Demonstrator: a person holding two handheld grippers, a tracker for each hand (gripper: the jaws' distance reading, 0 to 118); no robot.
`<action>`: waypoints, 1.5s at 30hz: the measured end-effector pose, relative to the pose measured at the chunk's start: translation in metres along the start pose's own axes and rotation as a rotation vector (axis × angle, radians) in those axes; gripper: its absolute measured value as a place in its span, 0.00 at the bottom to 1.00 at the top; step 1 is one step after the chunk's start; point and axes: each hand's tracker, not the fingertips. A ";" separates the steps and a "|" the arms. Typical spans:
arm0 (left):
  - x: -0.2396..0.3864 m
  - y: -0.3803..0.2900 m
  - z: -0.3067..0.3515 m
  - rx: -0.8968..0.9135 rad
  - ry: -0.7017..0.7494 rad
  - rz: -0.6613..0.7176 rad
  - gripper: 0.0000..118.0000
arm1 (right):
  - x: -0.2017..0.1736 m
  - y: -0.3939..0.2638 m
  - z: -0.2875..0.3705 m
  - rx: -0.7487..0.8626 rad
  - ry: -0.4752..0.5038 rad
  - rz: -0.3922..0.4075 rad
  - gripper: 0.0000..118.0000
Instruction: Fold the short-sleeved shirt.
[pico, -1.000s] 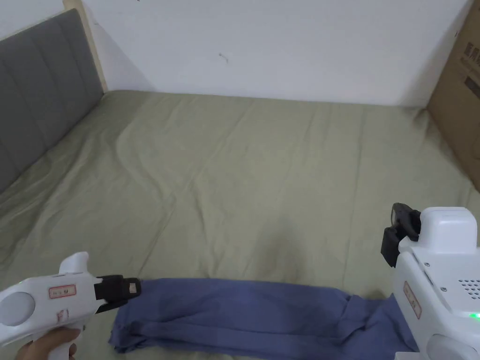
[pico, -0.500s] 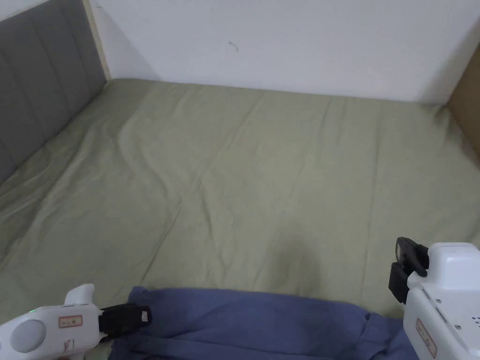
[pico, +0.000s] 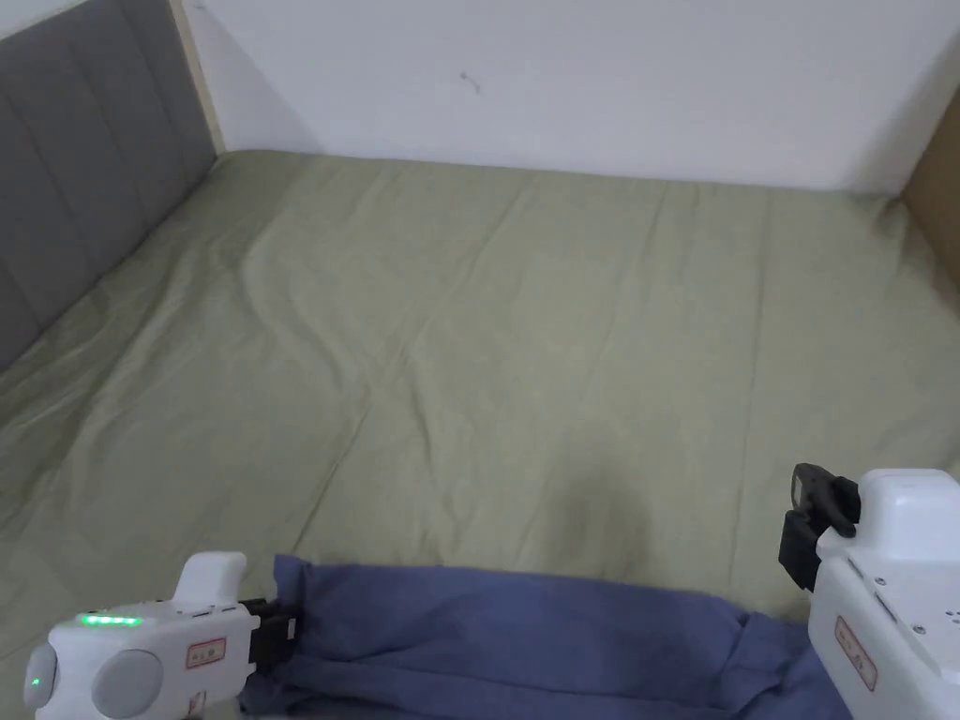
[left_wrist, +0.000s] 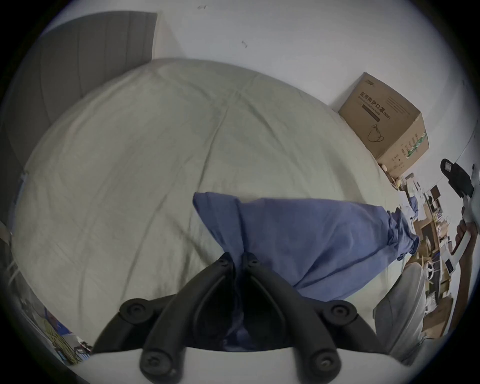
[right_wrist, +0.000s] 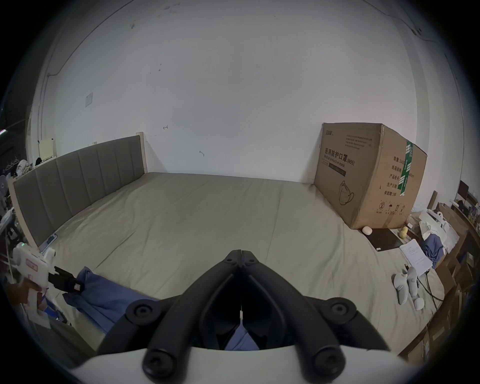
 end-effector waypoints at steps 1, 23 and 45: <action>-0.002 0.004 0.009 0.027 0.034 -0.004 0.04 | 0.001 0.002 0.002 0.008 -0.002 0.001 0.00; 0.059 0.048 0.059 0.034 -0.041 0.026 0.04 | 0.030 0.004 0.047 0.065 -0.022 -0.032 0.00; 0.186 0.017 -0.032 -0.076 -0.207 0.071 0.70 | 0.060 -0.002 0.064 0.060 -0.069 -0.052 0.00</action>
